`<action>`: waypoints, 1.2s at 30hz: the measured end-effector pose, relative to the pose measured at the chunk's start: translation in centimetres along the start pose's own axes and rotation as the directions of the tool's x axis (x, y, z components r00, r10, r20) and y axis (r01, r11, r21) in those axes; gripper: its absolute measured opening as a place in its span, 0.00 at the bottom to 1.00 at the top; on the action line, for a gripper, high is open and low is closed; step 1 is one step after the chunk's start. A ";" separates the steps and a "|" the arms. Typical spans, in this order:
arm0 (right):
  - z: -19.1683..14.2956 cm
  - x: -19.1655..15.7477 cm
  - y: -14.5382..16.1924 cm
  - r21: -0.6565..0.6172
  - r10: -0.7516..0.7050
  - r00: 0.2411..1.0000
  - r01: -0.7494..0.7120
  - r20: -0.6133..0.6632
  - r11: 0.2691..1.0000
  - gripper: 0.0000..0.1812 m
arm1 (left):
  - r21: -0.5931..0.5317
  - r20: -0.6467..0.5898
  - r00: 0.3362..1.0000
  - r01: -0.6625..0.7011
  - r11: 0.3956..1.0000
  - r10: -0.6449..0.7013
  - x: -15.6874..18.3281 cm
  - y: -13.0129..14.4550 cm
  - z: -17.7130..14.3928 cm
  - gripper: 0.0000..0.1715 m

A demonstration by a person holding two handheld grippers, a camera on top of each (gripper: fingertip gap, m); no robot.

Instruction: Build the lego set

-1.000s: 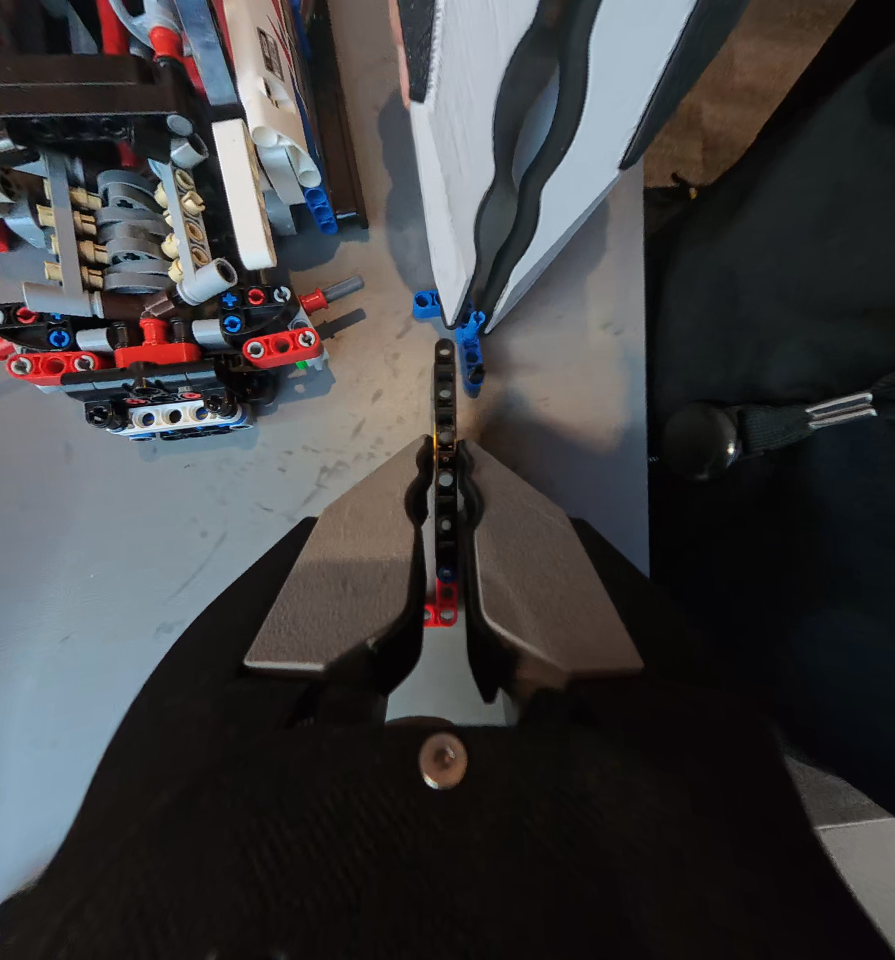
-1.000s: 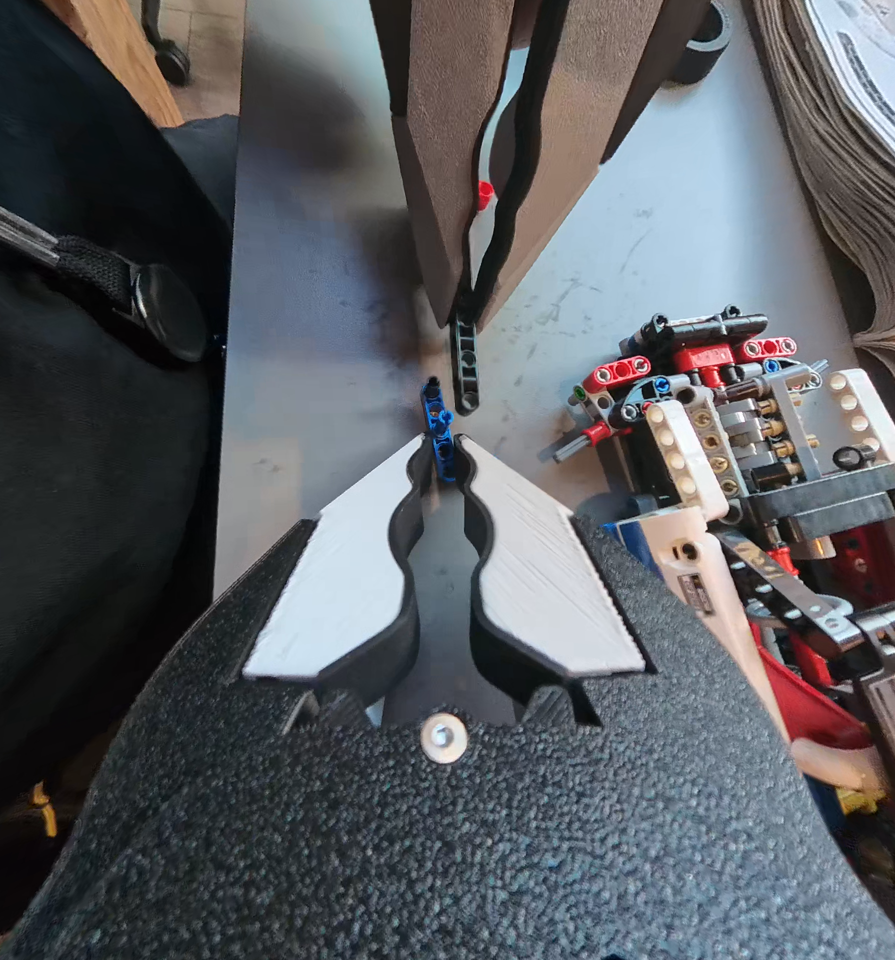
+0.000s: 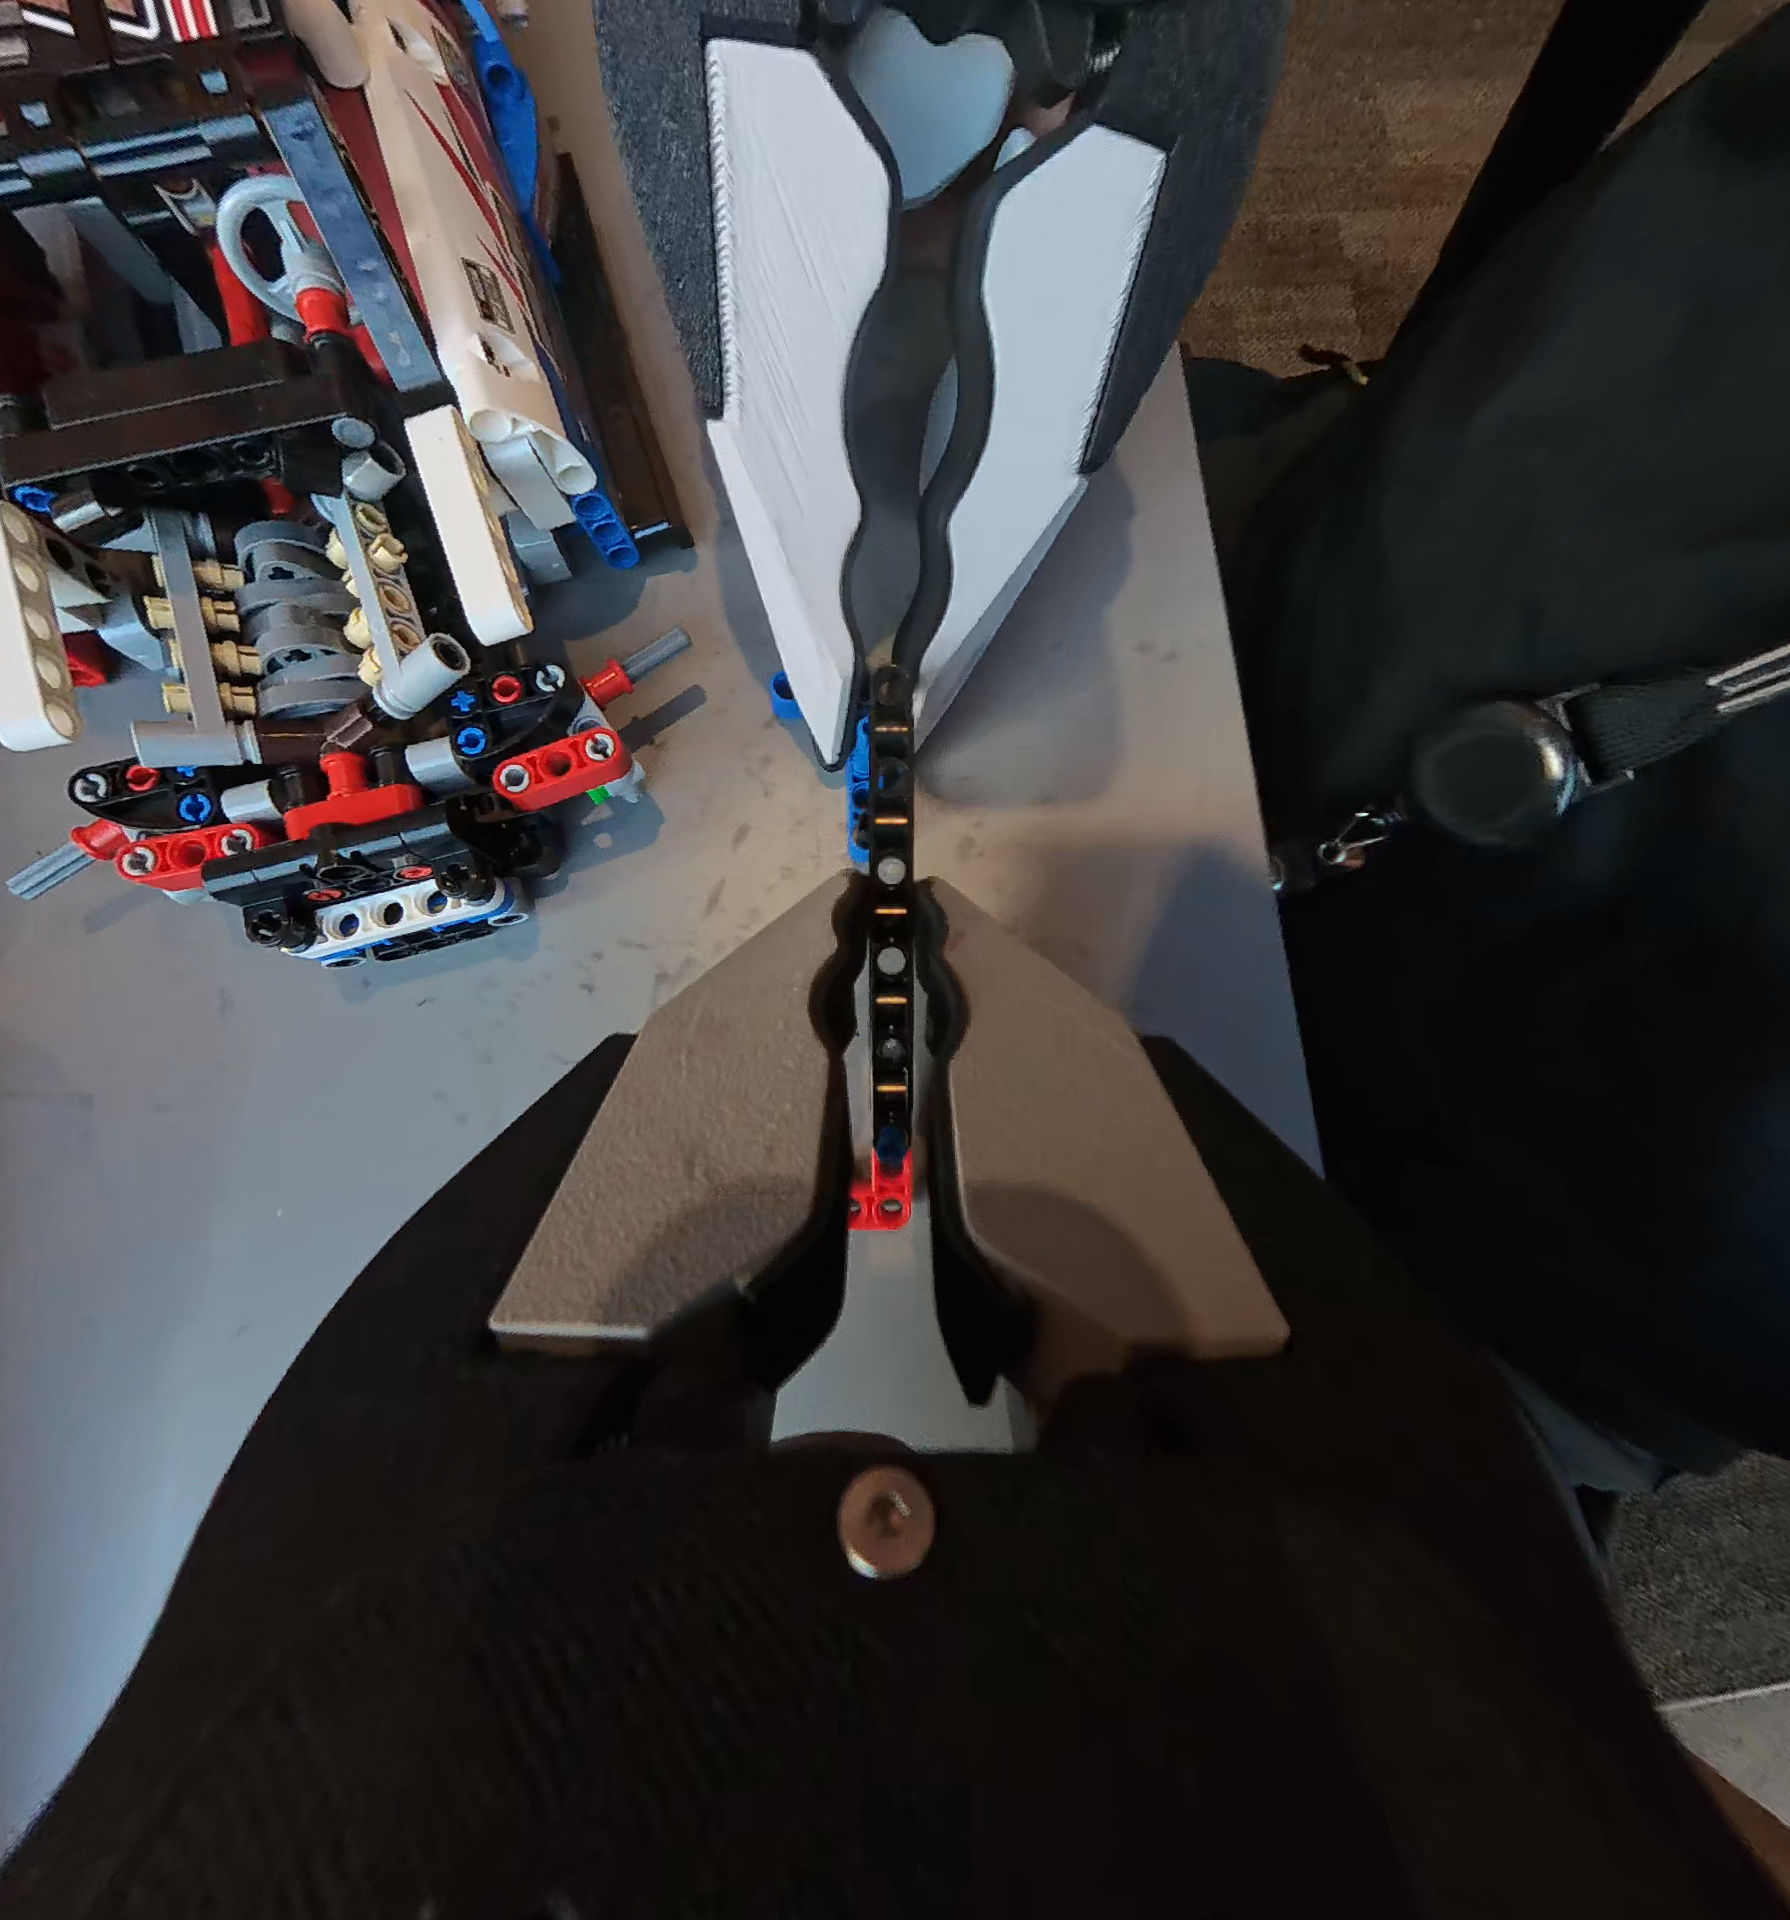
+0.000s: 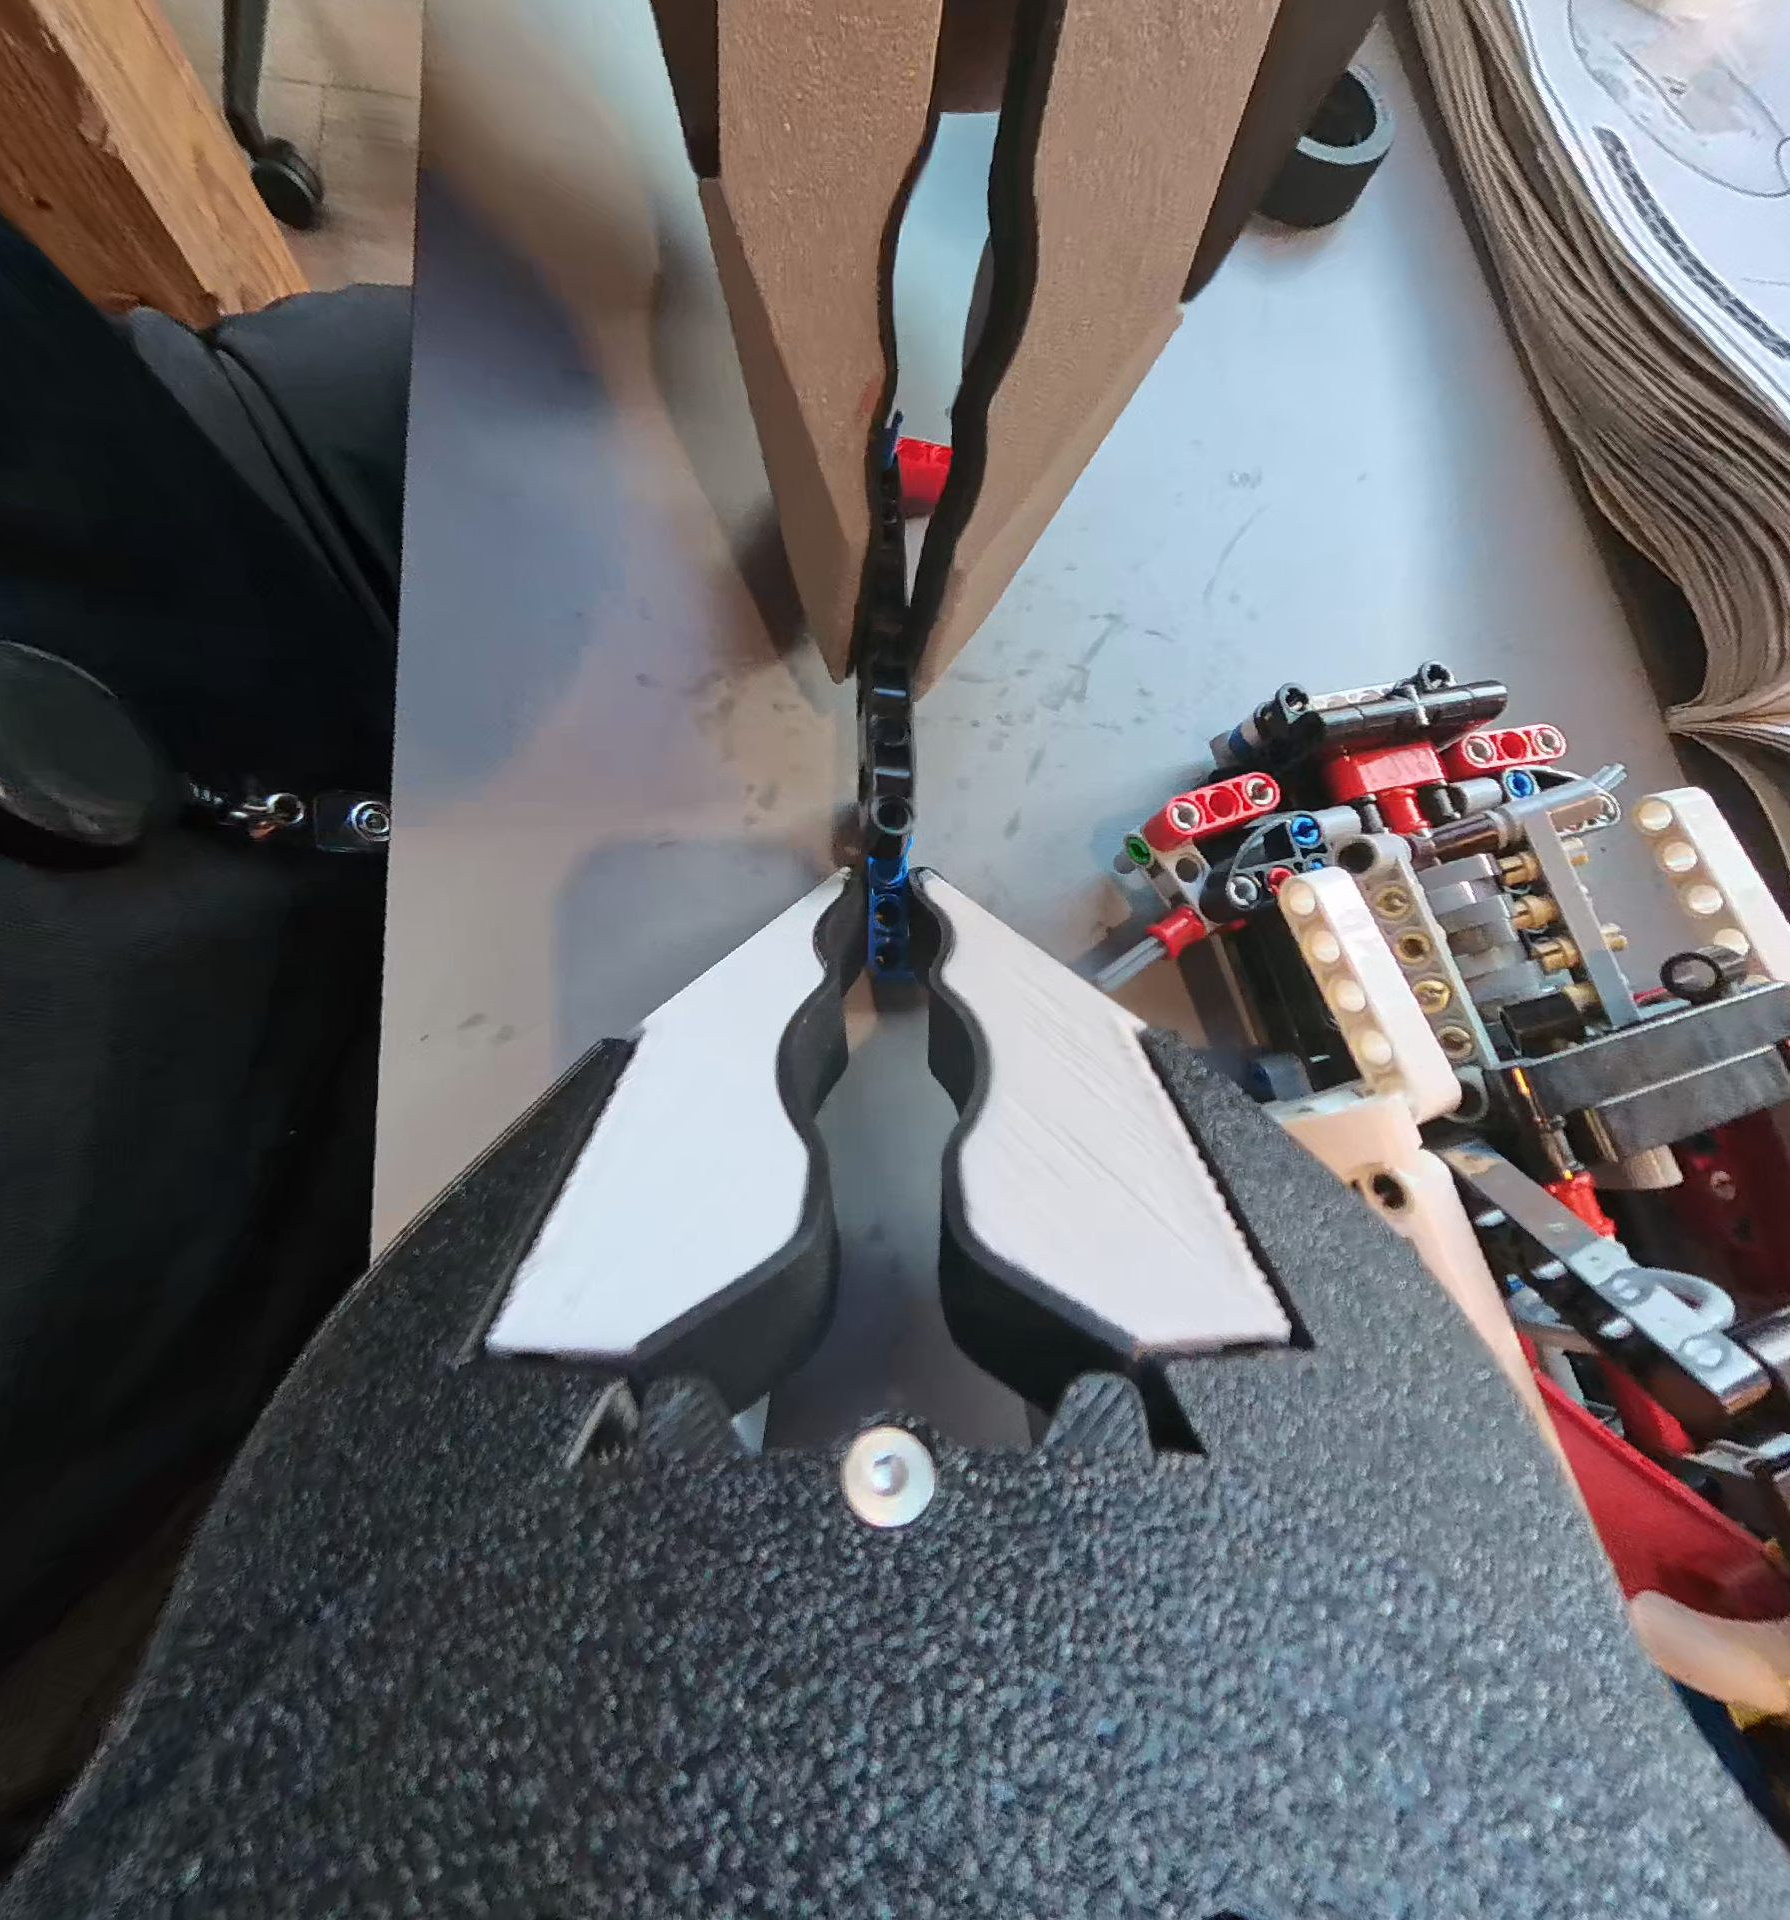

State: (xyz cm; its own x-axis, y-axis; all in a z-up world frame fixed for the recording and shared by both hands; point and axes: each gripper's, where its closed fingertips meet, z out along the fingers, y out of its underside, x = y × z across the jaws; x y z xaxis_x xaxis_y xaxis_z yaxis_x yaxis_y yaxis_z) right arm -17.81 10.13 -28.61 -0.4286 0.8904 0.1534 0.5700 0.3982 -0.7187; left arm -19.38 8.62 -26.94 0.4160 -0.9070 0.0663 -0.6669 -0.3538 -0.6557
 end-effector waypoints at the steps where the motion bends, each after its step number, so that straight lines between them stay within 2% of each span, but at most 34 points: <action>1: 0.0 -0.1 0.0 0.001 -0.003 1.000 0.003 0.004 1.000 0.04 | -0.016 0.009 1.000 -0.002 1.000 0.003 -0.2 0.2 0.1 0.03; 6: -1.0 0.1 0.3 0.015 -0.002 1.000 0.002 -0.017 1.000 0.11 | -0.033 -0.009 1.000 0.008 0.999 -0.008 0.0 0.2 0.4 0.03; 12: -2.2 0.0 -1.9 0.105 0.043 0.999 -0.045 0.019 0.993 0.11 | -0.037 -0.009 1.000 0.005 0.999 -0.005 0.0 0.2 0.4 0.03; 17: -1.4 0.4 -1.9 0.083 0.029 0.999 -0.030 0.014 0.996 0.04 | -0.045 0.001 1.000 0.013 0.999 -0.013 -0.1 0.4 0.2 0.03; 21: -1.4 0.3 -2.0 0.095 0.026 1.000 -0.027 0.015 0.995 0.04 | -0.043 0.007 1.000 0.027 0.999 -0.027 -0.1 0.5 0.2 0.04; 25: -1.6 0.4 -2.3 0.126 0.039 0.999 -0.040 0.010 0.991 0.04 | 0.021 -0.004 0.998 0.055 0.998 -0.055 -0.1 -0.6 0.1 0.05; 36: -2.1 0.6 -1.8 0.130 0.067 0.998 -0.064 -0.020 0.989 0.04 | 0.021 0.007 1.000 0.009 1.000 -0.009 -0.5 -1.5 0.2 0.03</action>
State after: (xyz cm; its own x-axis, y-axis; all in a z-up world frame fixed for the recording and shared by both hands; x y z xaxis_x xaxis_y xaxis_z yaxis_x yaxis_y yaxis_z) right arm -17.61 10.40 -25.79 -0.3752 0.9194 0.1181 0.5006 0.3082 -0.8090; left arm -18.45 9.65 -26.09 0.4263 -0.9021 0.0669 -0.6503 -0.3571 -0.6705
